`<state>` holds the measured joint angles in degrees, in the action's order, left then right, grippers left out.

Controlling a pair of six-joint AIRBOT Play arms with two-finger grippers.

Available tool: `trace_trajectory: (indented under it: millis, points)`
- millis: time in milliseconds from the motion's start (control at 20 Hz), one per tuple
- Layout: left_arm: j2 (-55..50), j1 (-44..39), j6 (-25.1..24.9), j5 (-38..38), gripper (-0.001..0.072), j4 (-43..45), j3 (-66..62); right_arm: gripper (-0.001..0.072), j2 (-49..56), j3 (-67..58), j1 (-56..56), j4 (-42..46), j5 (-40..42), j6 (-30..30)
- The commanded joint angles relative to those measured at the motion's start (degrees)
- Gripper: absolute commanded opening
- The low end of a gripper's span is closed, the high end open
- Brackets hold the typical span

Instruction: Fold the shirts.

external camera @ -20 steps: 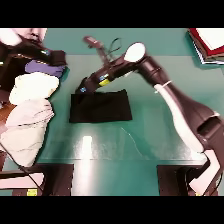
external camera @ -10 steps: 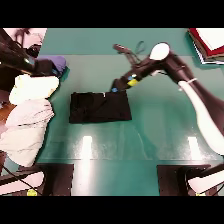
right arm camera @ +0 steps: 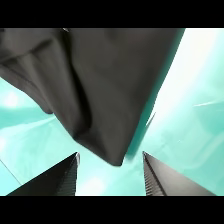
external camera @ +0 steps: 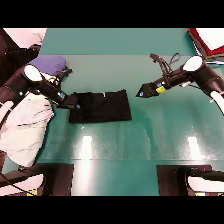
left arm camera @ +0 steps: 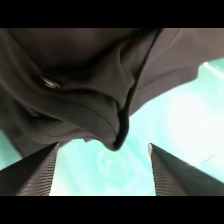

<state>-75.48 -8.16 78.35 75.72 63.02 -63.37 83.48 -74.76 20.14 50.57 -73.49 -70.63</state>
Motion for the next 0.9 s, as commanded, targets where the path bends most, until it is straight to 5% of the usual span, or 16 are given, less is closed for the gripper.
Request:
trace_trajectory:
  millis: [0, 450, 550, 650, 700, 750, 850]
  points:
    - [-0.02, -0.68, 0.74, -2.27, 0.063, -0.37, 4.68, 0.045, -2.62, 4.79, -0.87, 0.11, 3.06, -0.07]
    - [-0.07, -0.68, -0.81, -5.86, 0.0627, -2.71, 5.46, 0.045, -2.56, 4.81, -0.87, 0.09, 4.61, -0.09]
    - [-0.07, -1.01, -0.83, -6.67, 0.0314, -2.86, 5.46, 0.045, -2.58, 4.81, -0.87, 0.09, 5.01, -0.09]
    - [-0.07, -2.1, -1.25, -7.28, 0.0282, -2.49, 5.46, 0.045, -2.58, 4.81, -0.9, 0.07, 5.07, -0.09]
    - [-0.04, -2.78, -1.29, -7.19, 0.0201, -2.08, 5.46, 0.045, -2.58, 4.81, -0.9, 0.07, 4.98, -0.09]
    - [-0.04, -3.17, -2.4, -7.1, 0.0027, -1.38, 5.46, 0.045, -2.6, 4.81, -0.9, 0.07, 4.83, -0.11]
    - [0.81, -2.95, -2.27, -4.39, 0.0027, 3.43, 4.59, 0.045, -2.73, 4.81, -1.03, 0.31, 3.39, -0.11]
